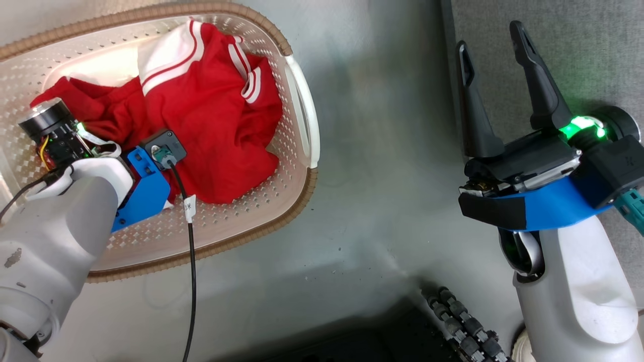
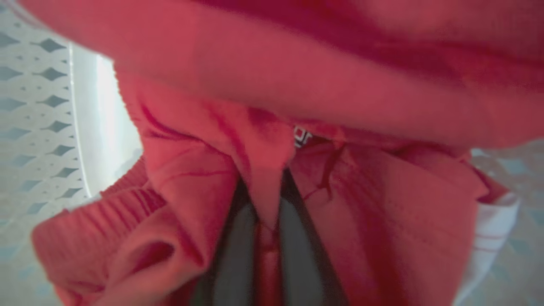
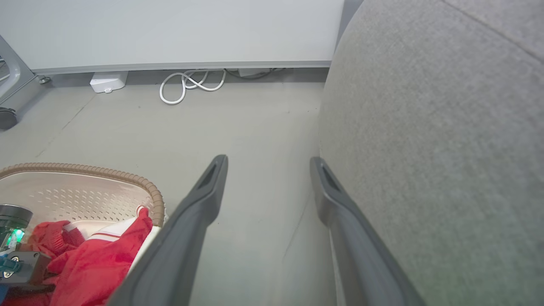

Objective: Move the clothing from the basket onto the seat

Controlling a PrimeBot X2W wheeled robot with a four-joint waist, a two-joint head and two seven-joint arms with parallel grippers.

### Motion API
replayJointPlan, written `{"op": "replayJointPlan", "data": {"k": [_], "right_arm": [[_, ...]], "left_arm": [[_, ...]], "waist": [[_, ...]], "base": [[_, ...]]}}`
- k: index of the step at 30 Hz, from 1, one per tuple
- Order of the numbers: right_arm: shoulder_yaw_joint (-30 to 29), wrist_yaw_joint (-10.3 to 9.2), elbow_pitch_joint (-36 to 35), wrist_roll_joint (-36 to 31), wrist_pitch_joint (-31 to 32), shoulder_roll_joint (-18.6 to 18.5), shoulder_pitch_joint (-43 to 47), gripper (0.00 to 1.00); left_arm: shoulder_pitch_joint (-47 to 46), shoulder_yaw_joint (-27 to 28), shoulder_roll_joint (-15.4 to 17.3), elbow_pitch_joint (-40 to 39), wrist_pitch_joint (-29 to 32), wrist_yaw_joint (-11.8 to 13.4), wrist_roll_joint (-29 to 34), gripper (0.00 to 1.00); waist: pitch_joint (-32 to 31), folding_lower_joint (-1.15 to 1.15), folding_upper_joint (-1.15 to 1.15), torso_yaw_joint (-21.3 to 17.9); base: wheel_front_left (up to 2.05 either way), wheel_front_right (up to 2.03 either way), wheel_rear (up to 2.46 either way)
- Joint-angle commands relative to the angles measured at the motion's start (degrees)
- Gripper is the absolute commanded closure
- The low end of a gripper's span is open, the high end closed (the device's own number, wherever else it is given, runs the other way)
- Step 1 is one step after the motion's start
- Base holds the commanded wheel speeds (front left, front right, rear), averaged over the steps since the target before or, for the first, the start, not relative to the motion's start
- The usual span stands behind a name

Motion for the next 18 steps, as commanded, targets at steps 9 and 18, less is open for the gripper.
{"op": "replayJointPlan", "data": {"k": [9, 18], "right_arm": [[-1.8, -0.12, 1.4, -0.9, 0.0, -0.7, -0.4, 0.00], [-2.6, -0.08, 2.9, -2.2, 0.0, -0.5, 1.1, 0.00]], "left_arm": [[1.0, -0.2, -2.0, -0.7, -2.0, 0.1, -2.6, 1.00], [2.9, -0.2, -5.9, -0.7, -7.3, 0.1, -7.3, 1.00]], "waist": [[-4.4, 0.00, 0.00, 1.7], [-11.2, 0.00, 0.00, 5.0]], "base": [[0.00, 0.00, 0.00], [0.00, 0.00, 0.00]]}}
